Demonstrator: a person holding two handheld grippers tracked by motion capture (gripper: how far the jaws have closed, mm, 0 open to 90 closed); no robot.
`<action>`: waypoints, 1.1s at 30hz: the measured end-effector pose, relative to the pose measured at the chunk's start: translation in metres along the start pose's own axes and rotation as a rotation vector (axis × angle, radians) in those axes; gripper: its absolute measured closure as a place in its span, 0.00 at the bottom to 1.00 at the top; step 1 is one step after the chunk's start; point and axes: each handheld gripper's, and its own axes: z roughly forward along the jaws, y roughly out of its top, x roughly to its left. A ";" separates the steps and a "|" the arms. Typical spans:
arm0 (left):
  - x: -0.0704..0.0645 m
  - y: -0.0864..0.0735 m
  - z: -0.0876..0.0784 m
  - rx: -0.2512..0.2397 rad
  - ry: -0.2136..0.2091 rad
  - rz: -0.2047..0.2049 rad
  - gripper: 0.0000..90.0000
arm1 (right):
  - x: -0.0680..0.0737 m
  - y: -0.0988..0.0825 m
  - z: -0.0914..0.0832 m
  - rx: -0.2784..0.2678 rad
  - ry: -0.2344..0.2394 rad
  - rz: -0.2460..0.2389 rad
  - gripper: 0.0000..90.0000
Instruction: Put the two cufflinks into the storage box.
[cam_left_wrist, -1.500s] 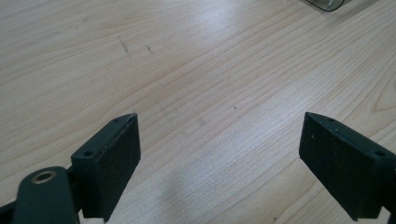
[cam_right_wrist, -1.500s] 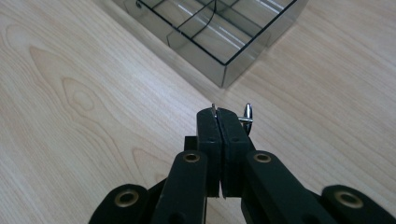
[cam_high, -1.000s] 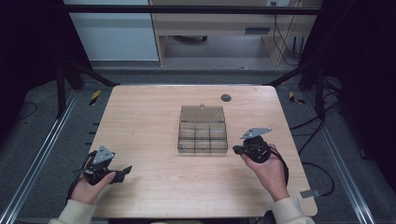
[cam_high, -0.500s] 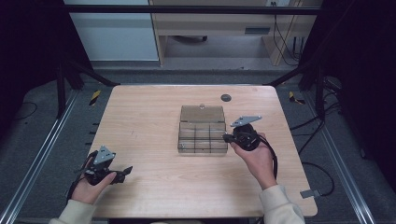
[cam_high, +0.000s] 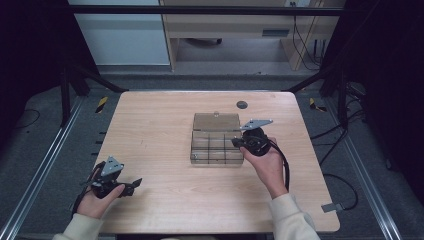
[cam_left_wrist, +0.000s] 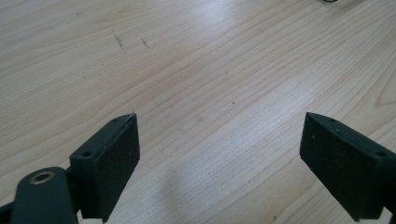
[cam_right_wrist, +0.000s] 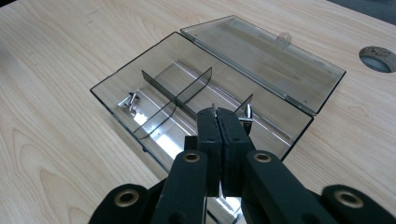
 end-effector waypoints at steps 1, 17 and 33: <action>0.000 0.000 0.000 0.001 0.000 0.000 0.13 | 0.000 0.000 0.001 -0.001 0.001 0.001 0.99; -0.001 0.001 0.000 0.002 0.004 0.012 0.13 | 0.018 0.005 0.016 -0.009 0.007 -0.010 0.99; -0.001 0.001 0.000 0.005 0.004 0.015 0.13 | 0.028 0.013 0.025 -0.022 0.011 -0.010 0.99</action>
